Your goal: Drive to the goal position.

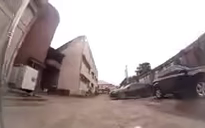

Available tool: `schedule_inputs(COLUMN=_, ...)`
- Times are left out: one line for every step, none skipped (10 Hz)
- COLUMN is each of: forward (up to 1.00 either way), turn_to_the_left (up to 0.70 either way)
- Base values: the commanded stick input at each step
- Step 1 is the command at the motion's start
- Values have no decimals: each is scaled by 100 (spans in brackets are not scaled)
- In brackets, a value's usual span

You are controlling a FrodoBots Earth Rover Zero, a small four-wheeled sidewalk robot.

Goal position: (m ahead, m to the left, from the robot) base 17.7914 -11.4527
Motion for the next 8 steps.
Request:
schedule_inputs(forward=84, turn_to_the_left=33)
schedule_inputs(forward=84, turn_to_the_left=33)
schedule_inputs(forward=84, turn_to_the_left=33)
schedule_inputs(forward=84, turn_to_the_left=33)
schedule_inputs(forward=84, turn_to_the_left=33)
schedule_inputs(forward=84, turn_to_the_left=33)
schedule_inputs(forward=84, turn_to_the_left=33)
schedule_inputs(forward=84, turn_to_the_left=30)
